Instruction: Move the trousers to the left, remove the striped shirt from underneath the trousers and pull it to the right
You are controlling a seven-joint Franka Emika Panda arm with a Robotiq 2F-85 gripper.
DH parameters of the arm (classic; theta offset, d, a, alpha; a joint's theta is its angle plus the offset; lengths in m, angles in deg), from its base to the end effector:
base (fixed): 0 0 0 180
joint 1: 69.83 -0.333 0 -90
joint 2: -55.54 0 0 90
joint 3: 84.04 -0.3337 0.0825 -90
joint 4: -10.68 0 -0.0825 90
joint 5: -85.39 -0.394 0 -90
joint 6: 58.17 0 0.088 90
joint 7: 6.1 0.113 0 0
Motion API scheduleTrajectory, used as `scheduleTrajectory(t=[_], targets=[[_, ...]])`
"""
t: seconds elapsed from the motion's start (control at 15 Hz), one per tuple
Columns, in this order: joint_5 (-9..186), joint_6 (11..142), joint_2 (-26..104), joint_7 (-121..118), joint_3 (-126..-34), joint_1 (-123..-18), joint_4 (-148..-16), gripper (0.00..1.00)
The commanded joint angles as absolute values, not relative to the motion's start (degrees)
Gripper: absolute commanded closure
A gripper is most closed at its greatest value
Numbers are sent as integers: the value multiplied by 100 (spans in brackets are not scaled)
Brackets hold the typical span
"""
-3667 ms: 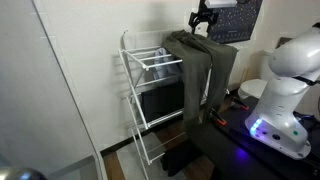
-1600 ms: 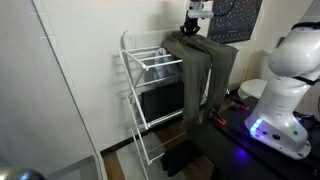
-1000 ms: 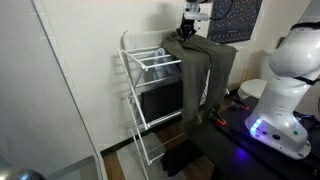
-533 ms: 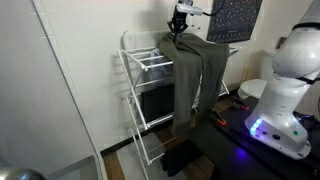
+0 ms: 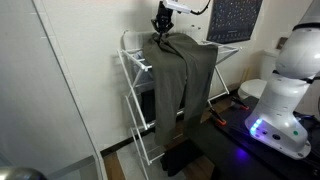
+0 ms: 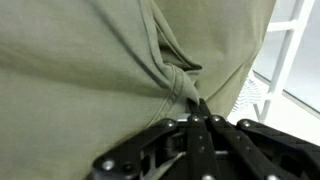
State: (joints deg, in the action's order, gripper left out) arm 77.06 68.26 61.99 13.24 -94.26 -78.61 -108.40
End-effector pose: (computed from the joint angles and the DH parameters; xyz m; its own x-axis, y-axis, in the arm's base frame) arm 0.5199 0.1880 0.5089 0.9790 -0.0926 0.1819 -0.0586 -0.9811 -0.1845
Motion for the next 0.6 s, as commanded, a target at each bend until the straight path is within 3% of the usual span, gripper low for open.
scheduleTrajectory(t=[0.0, 0.27, 0.33, 0.4, 0.53], targets=[[7493, 6781, 6020, 1322, -9597, -8052, -10582, 100], [7524, 6710, 5936, 1295, -9596, -8083, -10484, 100], [7513, 6680, 5962, 1281, -9567, -8060, -10476, 74], [7493, 6640, 6018, 1260, -9526, -8028, -10482, 73], [7336, 6561, 6179, 1114, -9402, -7960, -10502, 59]])
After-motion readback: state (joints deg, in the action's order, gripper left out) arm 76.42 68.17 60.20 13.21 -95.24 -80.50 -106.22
